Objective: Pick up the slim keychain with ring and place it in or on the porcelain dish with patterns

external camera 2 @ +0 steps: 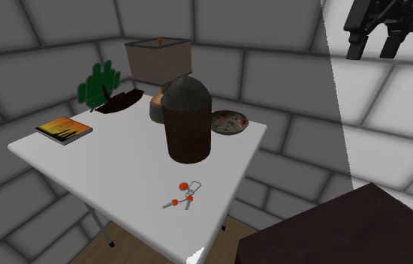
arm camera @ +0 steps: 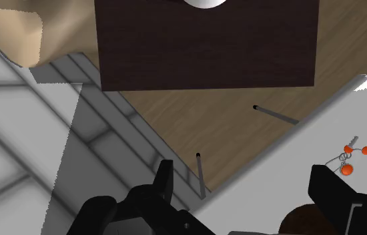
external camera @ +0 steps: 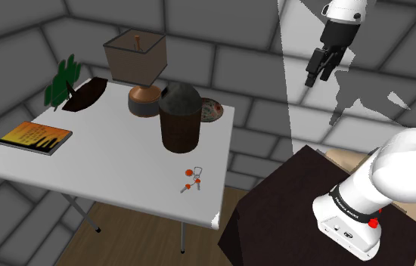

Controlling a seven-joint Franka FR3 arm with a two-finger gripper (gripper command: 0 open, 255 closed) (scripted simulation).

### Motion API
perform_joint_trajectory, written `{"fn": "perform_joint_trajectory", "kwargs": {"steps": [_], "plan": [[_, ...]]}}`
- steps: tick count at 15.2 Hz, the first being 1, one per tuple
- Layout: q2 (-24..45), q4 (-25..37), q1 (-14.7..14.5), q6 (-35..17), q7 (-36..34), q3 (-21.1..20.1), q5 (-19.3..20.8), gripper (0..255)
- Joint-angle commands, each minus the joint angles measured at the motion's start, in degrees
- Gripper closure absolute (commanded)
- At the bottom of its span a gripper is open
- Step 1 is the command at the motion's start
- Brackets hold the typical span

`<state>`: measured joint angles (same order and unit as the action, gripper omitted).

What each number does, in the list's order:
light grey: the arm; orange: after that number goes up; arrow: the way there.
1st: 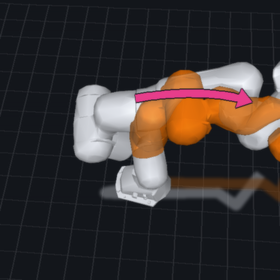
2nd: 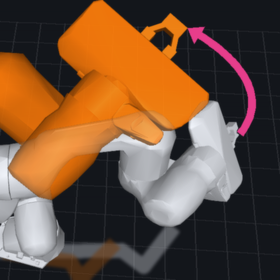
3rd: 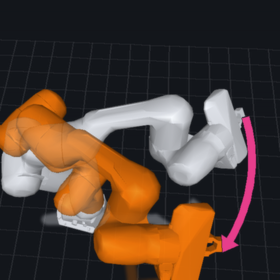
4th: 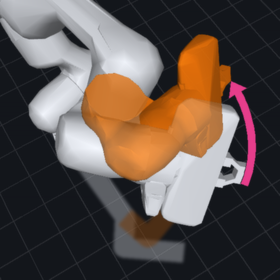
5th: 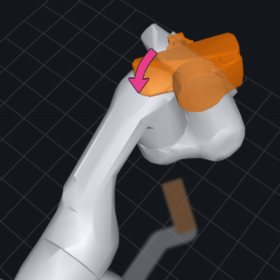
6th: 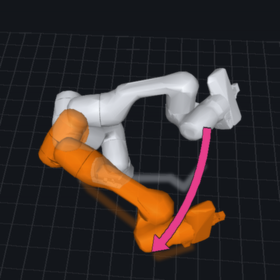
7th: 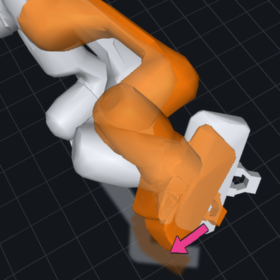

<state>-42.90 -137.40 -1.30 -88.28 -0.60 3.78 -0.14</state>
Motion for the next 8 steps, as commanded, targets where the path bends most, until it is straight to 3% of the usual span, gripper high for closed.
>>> {"fn": "perform_joint_trajectory", "kwargs": {"steps": [1,8], "plan": [[0.0,0.0,0.0,0.0,0.0,0.0,0.0,0],[6.9,-4.5,-3.0,-10.9,-5.4,-5.5,-4.0,0]]}}
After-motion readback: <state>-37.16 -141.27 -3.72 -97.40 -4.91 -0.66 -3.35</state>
